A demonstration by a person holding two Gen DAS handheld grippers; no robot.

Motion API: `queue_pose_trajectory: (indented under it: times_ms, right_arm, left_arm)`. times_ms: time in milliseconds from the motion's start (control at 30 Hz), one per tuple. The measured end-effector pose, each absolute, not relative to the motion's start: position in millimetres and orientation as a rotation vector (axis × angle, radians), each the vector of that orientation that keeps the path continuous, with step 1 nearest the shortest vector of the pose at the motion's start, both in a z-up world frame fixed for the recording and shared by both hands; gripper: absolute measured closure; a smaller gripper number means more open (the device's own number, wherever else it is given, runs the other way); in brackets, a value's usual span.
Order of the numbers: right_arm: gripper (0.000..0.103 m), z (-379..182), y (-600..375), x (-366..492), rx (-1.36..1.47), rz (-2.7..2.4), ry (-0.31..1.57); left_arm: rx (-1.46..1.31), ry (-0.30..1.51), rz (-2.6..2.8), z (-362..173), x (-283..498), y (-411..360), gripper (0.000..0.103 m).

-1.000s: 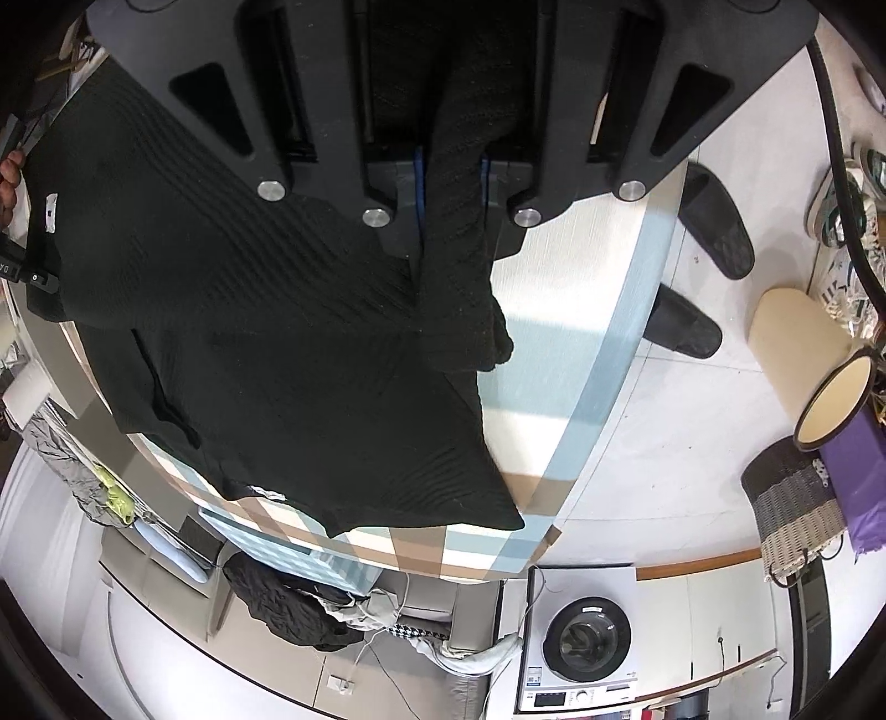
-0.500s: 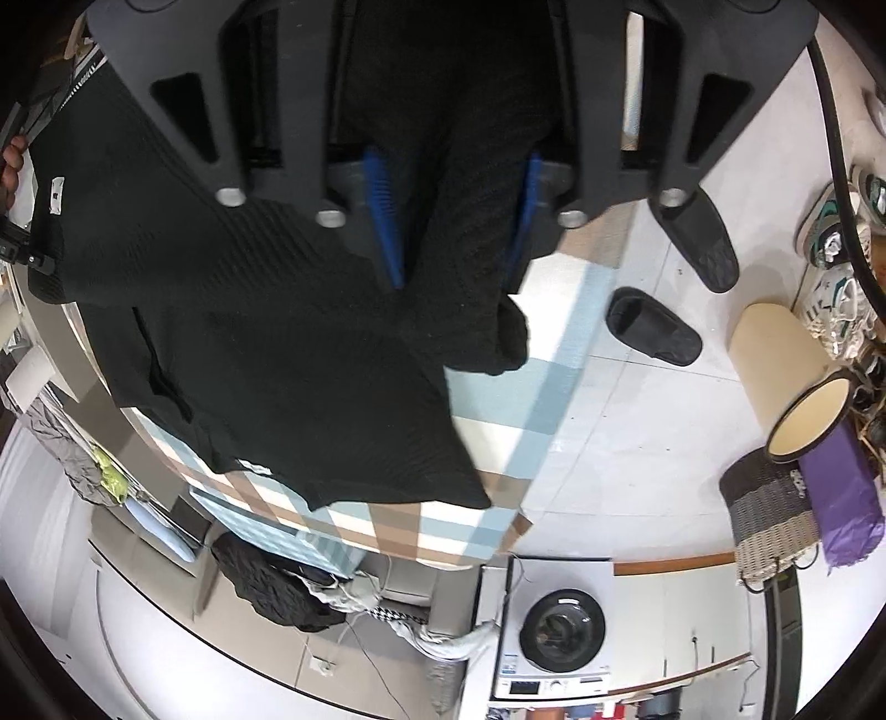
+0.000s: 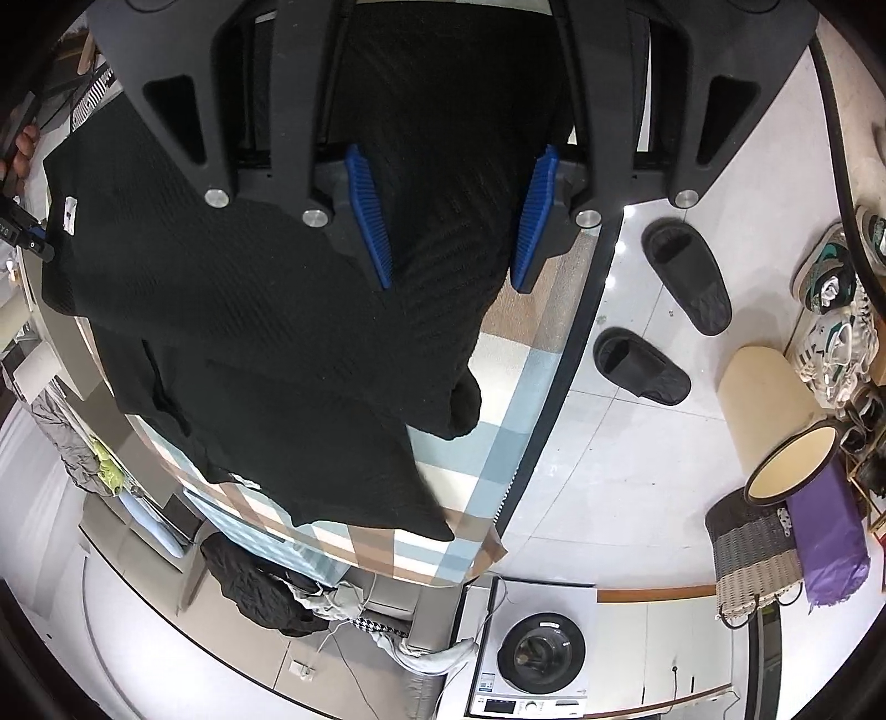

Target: Fold small clothes

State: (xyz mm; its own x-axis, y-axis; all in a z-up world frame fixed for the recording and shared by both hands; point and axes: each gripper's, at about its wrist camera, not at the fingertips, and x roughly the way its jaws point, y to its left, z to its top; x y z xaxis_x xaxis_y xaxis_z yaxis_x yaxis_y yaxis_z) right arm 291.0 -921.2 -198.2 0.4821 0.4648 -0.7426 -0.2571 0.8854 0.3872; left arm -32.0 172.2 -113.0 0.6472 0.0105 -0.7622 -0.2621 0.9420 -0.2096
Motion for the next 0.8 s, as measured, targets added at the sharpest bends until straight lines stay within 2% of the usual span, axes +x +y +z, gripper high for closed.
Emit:
queue_pose_trajectory:
  times_ms: [333, 633, 667, 700, 733, 767, 800]
  right_arm:
    - [0.058, -179, -904, 283, 0.226, 0.603, 0.899]
    - [0.058, -190, -908, 292, 0.226, 0.551, 0.927]
    - [0.060, -191, -909, 293, 0.226, 0.545, 0.926]
    - [0.066, -191, -909, 294, 0.225, 0.541, 0.923]
    - [0.072, -191, -908, 294, 0.212, 0.537, 0.922]
    - [0.085, -191, -906, 293, 0.196, 0.528, 0.919]
    - [0.097, -190, -905, 293, 0.175, 0.521, 0.914]
  left_arm:
    - [-0.266, 0.808, 0.038, -94, -48, 135, 0.062]
    - [-0.350, 0.842, 0.176, -108, -31, 169, 0.062]
    - [-0.359, 0.837, 0.180, -109, -30, 172, 0.062]
    - [-0.366, 0.834, 0.182, -110, -28, 175, 0.063]
    - [-0.368, 0.830, 0.178, -110, -26, 175, 0.077]
    - [-0.369, 0.826, 0.164, -109, -25, 174, 0.096]
    - [-0.372, 0.820, 0.148, -108, -24, 173, 0.098]
